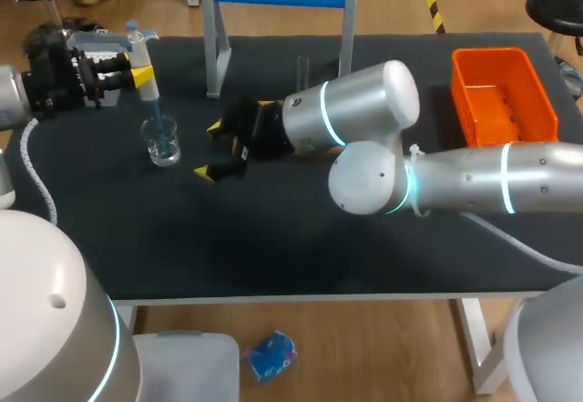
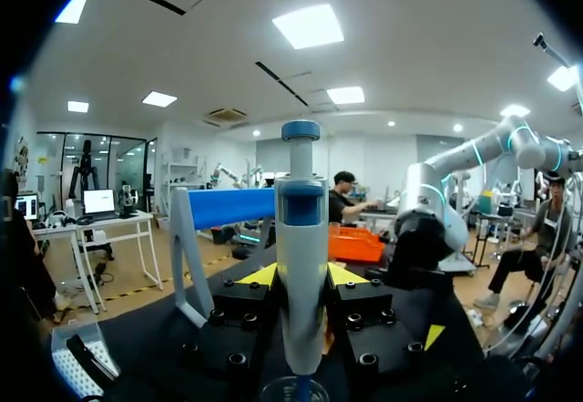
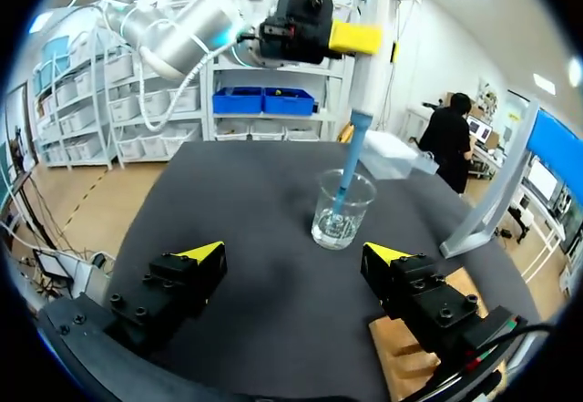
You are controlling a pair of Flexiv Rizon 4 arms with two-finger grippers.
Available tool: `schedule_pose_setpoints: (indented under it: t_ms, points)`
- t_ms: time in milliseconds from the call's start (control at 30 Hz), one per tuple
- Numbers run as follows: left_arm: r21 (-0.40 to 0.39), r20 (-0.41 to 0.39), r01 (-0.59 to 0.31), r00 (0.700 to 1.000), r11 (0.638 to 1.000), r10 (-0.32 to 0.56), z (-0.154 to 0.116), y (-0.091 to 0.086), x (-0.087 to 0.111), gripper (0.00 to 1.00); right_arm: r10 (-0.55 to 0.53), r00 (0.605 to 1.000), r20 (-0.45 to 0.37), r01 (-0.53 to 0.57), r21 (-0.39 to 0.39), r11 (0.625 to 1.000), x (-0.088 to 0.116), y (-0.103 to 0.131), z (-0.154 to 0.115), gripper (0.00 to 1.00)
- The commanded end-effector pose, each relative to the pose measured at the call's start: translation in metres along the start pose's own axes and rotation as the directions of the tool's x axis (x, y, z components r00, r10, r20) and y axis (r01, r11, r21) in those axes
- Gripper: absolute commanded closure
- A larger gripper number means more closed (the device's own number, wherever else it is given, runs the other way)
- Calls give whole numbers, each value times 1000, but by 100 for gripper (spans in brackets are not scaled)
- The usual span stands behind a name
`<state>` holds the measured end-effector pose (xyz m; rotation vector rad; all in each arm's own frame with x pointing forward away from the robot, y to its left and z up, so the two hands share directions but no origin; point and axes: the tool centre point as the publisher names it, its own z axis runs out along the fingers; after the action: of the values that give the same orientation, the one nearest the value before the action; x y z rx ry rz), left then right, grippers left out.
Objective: Invert the test tube, pick up the pipette, mount the tip to pipette, aspirate from beaker and dispense into the tube, eject the tip, return the pipette, and cap with the stopper.
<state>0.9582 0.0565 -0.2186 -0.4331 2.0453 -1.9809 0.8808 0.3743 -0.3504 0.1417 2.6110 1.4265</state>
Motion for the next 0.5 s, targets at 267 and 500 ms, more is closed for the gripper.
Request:
schedule_pose_setpoints:
  t_ms: [267,500]
  points:
    - [1,2,-2,1000,1000,2,0,0,0,100,-64,997,-31,66,72,995,-14,36,-75,0]
    - [1,2,-2,1000,1000,2,0,0,0,100,-97,993,-67,101,51,994,-25,60,-92,0]
